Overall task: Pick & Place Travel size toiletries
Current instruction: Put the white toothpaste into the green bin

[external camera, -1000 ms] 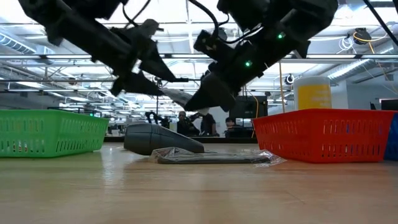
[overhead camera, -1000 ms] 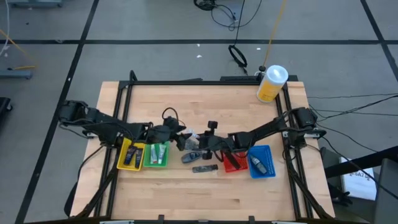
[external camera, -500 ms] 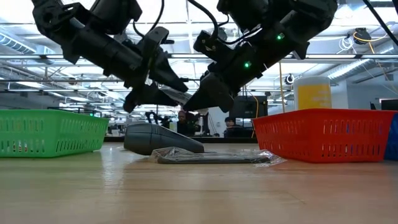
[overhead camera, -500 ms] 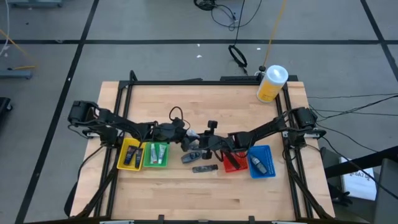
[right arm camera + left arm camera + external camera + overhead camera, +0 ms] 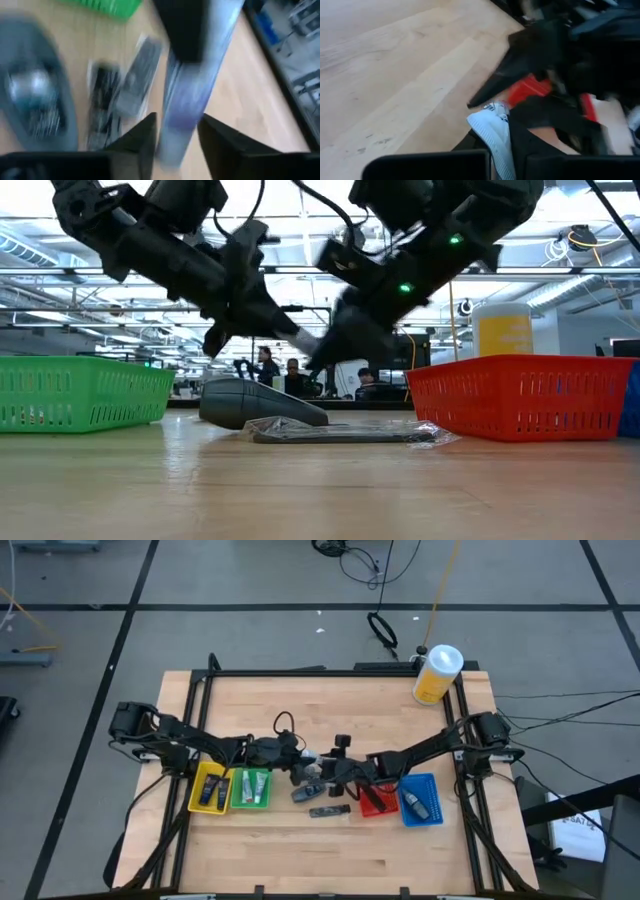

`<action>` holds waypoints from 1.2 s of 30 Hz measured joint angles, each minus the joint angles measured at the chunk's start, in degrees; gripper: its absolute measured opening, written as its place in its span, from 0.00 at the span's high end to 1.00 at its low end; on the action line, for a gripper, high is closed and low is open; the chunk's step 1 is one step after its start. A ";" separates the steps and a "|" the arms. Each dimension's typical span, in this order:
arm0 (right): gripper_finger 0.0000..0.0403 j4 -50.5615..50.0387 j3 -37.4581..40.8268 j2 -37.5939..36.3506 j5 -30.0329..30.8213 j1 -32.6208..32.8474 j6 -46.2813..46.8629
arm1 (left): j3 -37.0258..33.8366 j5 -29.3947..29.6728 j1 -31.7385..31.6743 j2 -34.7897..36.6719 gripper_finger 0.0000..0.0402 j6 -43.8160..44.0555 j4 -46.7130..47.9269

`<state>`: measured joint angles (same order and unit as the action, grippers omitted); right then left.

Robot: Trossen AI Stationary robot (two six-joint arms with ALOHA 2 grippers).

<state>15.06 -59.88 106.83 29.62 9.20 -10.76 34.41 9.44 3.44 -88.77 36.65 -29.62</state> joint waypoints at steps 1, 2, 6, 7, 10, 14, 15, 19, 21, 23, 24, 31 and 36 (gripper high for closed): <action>0.64 -1.94 0.14 -0.42 0.05 0.13 0.55 | 0.00 -0.77 0.00 0.60 0.94 -0.42 0.06; 0.60 -2.76 0.20 -0.60 0.07 0.22 1.27 | 0.11 -1.11 0.02 1.31 0.93 -0.84 0.55; 0.46 -5.97 0.15 -2.94 0.21 1.06 2.02 | 0.79 -3.07 0.07 6.89 0.94 -3.90 10.85; 0.43 -6.16 0.09 -3.54 0.18 1.33 2.11 | 1.42 -3.63 0.18 8.85 0.95 -4.83 15.00; 0.38 -5.36 0.73 -4.89 0.18 1.91 2.11 | 5.03 -5.81 1.40 15.09 0.98 -6.19 30.00; 0.36 -1.25 2.35 -6.44 0.23 1.80 1.54 | 13.21 -7.68 4.84 20.11 0.95 -0.43 58.14; 0.36 -0.76 2.81 -6.84 0.25 1.79 1.24 | 15.25 -7.67 5.93 20.48 0.94 1.86 64.28; 0.38 3.34 5.62 -7.51 0.14 1.80 1.04 | 20.09 -9.61 9.64 20.74 0.95 11.19 84.20; 0.38 5.30 6.60 -7.90 0.13 1.80 1.04 | 19.76 -10.49 10.79 20.69 0.97 14.42 87.73; 0.39 6.58 7.38 -8.11 0.21 1.80 1.05 | 17.64 -11.02 11.45 20.74 0.98 18.29 87.96; 0.39 7.01 7.80 -8.11 0.22 1.78 1.04 | 16.26 -12.13 11.48 20.66 0.98 20.32 87.10; 0.39 7.46 8.55 -8.61 0.13 1.80 1.04 | 8.43 -19.19 9.95 19.16 0.88 22.02 75.01; 0.39 7.47 8.59 -8.61 0.13 1.81 1.04 | 6.68 -20.80 7.19 19.01 0.80 18.89 73.97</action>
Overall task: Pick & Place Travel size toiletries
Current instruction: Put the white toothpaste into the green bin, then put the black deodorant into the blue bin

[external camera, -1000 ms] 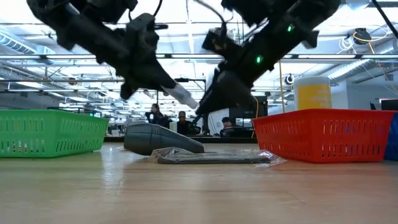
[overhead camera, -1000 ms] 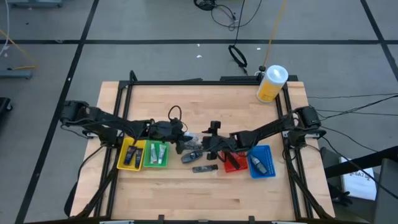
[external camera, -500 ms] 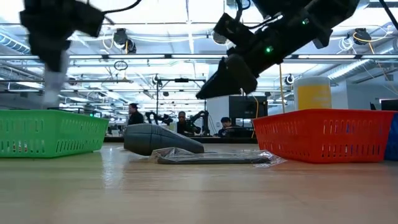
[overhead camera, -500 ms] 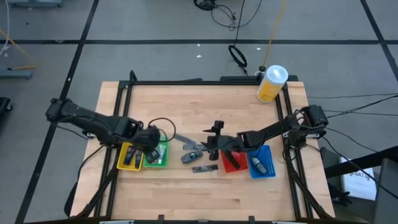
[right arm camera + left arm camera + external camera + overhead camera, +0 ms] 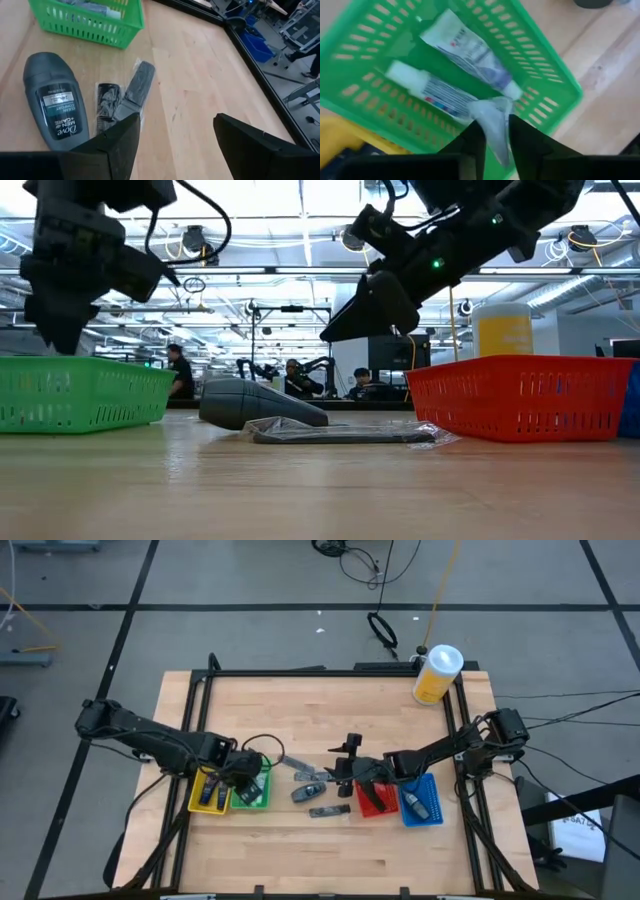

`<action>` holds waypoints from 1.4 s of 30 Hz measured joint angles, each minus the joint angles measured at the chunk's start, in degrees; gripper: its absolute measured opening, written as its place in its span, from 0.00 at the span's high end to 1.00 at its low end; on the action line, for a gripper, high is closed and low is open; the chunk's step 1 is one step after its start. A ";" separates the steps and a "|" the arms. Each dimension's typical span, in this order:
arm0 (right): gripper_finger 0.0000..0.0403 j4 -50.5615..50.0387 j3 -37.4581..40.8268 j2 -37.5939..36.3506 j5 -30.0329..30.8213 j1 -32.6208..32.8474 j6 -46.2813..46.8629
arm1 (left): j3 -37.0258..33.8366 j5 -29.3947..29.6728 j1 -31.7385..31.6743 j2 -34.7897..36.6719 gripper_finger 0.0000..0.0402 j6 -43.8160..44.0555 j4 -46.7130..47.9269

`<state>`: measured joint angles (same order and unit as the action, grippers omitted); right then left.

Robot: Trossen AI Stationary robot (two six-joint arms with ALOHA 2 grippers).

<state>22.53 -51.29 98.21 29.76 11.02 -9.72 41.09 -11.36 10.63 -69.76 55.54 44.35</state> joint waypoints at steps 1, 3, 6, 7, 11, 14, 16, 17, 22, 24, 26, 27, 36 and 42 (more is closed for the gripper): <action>0.39 -0.06 0.00 0.03 -0.01 0.01 0.00 | -0.27 -0.22 -0.65 0.01 0.78 -0.87 -0.03; 0.40 -0.07 0.00 0.04 0.00 0.01 0.00 | -0.56 -0.30 -1.88 -0.02 0.73 -2.66 0.05; 0.40 -0.05 0.00 0.04 0.00 0.01 0.04 | -0.56 -0.45 -4.13 0.01 0.64 -5.90 0.05; 0.40 -0.07 0.00 0.04 -0.02 0.01 0.14 | -0.56 -0.43 -5.07 0.01 0.62 -7.07 0.12; 0.39 -0.07 0.00 0.04 -0.60 0.03 1.43 | -0.27 -0.16 -8.79 0.78 0.54 -10.02 2.00; 0.40 -0.04 0.00 0.04 -5.65 -0.01 2.92 | 0.48 1.20 -10.86 2.15 0.51 -12.27 2.55; 0.40 -0.05 0.00 0.04 -10.58 -0.12 4.22 | 0.62 4.04 -11.45 3.52 0.51 -13.62 1.72; 0.40 -0.04 0.00 0.04 -13.15 -0.21 5.02 | 0.84 6.00 -11.52 4.30 0.51 -14.42 0.91; 0.40 0.45 -0.06 0.04 -22.66 -1.10 10.49 | 0.88 19.15 -9.33 6.26 0.52 -20.06 -8.11; 0.39 0.33 -0.57 0.04 -25.34 -1.46 12.08 | 0.41 25.50 -6.90 6.16 0.54 -22.47 -14.47; 0.36 0.44 -1.69 0.56 -28.18 -1.69 12.96 | -0.62 31.15 -4.17 5.94 0.56 -25.01 -21.08; 0.35 0.61 -2.55 1.22 -29.33 -1.74 13.39 | -1.22 33.54 -2.92 5.44 0.57 -26.10 -25.41; 0.25 -2.43 -12.08 12.14 -34.53 -2.22 9.61 | -6.45 38.69 3.21 -2.73 0.65 -29.85 -48.00; 0.26 -4.70 -16.78 18.23 -34.27 -3.06 7.48 | -6.55 43.23 3.82 -6.21 0.69 -26.86 -49.34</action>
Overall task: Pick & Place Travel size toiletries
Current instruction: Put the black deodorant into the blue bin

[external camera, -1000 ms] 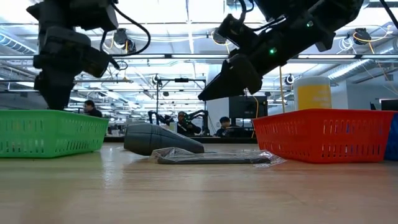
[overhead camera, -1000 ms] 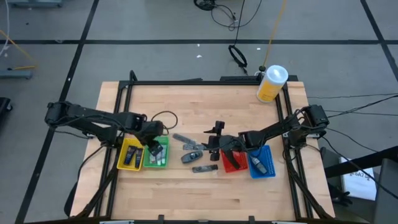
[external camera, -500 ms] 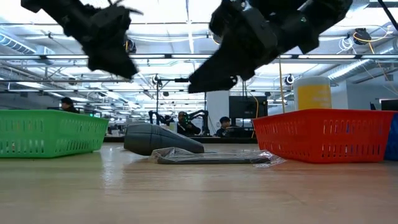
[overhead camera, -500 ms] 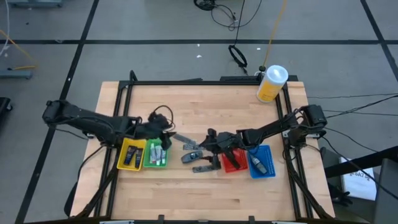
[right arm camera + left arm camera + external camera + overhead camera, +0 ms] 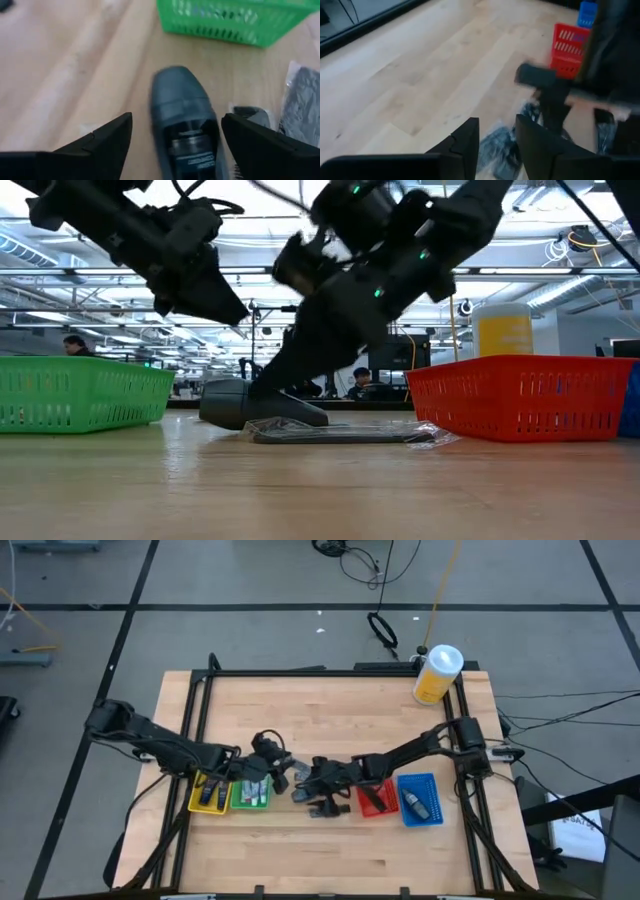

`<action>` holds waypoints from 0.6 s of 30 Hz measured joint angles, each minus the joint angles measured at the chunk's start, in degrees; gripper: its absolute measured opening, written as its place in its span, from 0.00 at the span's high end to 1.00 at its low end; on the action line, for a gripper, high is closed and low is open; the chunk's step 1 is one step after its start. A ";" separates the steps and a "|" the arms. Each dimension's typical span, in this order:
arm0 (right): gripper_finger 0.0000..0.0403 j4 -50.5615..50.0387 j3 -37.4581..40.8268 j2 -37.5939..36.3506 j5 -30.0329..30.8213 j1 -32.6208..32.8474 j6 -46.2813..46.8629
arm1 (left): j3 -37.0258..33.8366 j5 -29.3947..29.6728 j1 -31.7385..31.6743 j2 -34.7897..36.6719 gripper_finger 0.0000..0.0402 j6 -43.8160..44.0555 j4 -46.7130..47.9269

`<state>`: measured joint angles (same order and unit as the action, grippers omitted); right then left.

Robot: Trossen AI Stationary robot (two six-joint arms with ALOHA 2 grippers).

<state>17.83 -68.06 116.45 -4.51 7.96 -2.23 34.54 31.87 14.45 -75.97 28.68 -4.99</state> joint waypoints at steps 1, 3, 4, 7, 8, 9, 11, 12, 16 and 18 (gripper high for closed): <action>0.27 -0.03 -0.47 0.80 0.03 -0.24 -0.07 | 0.13 0.22 -0.02 -0.35 0.70 0.02 -0.30; 0.28 -0.05 -0.99 2.13 0.12 -0.57 -0.30 | 0.00 0.88 -0.13 -1.08 0.71 -0.11 -1.07; 0.29 -0.26 -0.99 2.54 0.17 -0.66 -0.43 | 0.01 1.06 -0.13 -1.43 0.71 -0.28 -1.76; 0.35 0.39 -1.01 3.57 0.17 -0.89 -1.73 | 0.04 1.48 -0.15 -1.70 0.71 -0.72 -2.12; 0.38 0.01 -0.91 3.62 0.15 -0.89 -2.01 | 0.04 1.50 -0.16 -1.68 0.71 -0.89 -2.26; 0.41 -0.09 -0.86 3.64 0.15 -0.89 -2.16 | 0.04 1.57 -0.17 -1.68 0.70 -0.94 -2.24; 0.48 0.02 -0.89 3.63 0.16 -0.88 -2.96 | 0.04 1.61 -0.17 -1.68 0.70 -1.19 -2.19; 0.51 0.09 -0.89 3.53 0.17 -0.89 -3.11 | 0.04 1.63 -0.17 -1.68 0.70 -1.27 -2.16; 0.51 -3.11 -0.84 -0.03 0.37 -0.87 -2.28 | 0.04 1.65 -0.17 -1.68 0.71 -1.57 -1.20; 0.51 -8.20 -0.90 -3.69 1.39 -0.87 -0.48 | 0.04 1.86 -0.17 -1.68 0.71 -1.54 -0.53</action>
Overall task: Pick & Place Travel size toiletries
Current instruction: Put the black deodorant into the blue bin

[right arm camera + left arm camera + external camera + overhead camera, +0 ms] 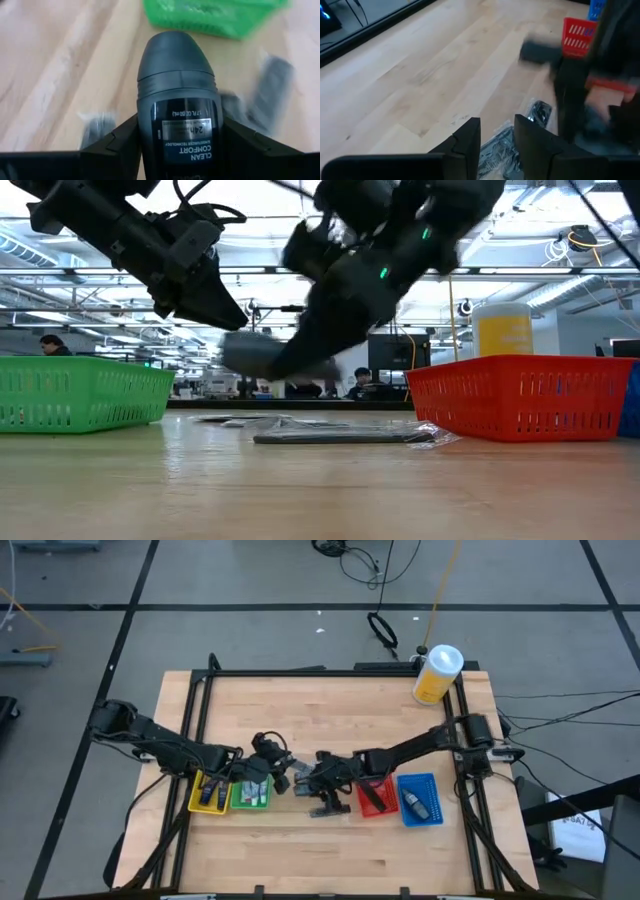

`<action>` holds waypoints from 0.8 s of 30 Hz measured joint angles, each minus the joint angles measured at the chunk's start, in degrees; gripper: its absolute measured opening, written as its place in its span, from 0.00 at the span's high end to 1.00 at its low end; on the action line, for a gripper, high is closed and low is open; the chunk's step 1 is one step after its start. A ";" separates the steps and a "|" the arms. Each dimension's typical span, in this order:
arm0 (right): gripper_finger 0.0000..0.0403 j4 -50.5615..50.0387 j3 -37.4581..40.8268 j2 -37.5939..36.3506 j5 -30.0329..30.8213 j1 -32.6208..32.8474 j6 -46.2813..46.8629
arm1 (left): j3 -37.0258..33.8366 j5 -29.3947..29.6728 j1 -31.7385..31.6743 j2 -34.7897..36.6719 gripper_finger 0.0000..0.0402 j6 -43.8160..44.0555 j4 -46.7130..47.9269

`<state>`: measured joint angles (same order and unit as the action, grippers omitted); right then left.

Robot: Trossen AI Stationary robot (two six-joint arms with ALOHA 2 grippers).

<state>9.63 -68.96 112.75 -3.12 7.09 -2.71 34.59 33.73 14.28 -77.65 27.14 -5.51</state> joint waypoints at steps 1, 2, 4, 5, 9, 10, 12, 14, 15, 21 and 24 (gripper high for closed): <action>0.51 -4.00 -0.03 -2.11 1.44 0.02 1.02 | 0.00 0.03 0.00 0.00 0.71 0.00 0.15; 0.51 -8.40 -0.01 -4.18 2.83 0.18 1.90 | 0.00 0.05 0.00 0.00 0.71 0.00 0.29; 0.51 -18.02 -0.01 -8.83 4.74 0.75 4.73 | 0.00 0.16 0.09 0.00 0.71 0.02 0.46; 0.51 -23.34 0.02 -11.42 5.58 1.11 6.89 | 0.00 0.16 0.07 0.00 0.70 0.02 0.58; 0.51 -44.96 -0.05 -21.46 6.01 3.60 21.17 | 0.00 0.31 0.11 0.00 0.70 0.67 0.61; 0.51 -50.74 -0.03 -23.56 6.00 4.54 25.71 | 0.00 0.33 0.11 0.00 0.70 0.91 0.61; 0.51 -60.96 0.04 -27.18 5.94 6.79 36.06 | 0.00 0.38 0.11 0.00 0.70 1.09 0.61; 0.51 -69.79 0.04 -30.35 5.54 9.68 47.99 | 0.00 0.44 0.11 0.00 0.70 1.11 0.60; 0.51 -73.71 0.07 -31.66 4.87 11.39 53.76 | 0.00 0.45 0.11 0.00 0.70 1.28 0.56; 0.51 -79.11 7.43 -37.42 2.82 20.73 80.95 | 0.00 0.46 0.11 0.00 0.70 1.46 -0.17; 0.50 -77.81 13.32 -38.20 1.28 22.98 88.92 | 0.00 0.46 0.11 0.00 0.70 1.46 -0.71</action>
<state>-68.18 -55.65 74.55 -1.84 30.07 86.21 34.59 34.20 14.39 -77.65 28.60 -6.22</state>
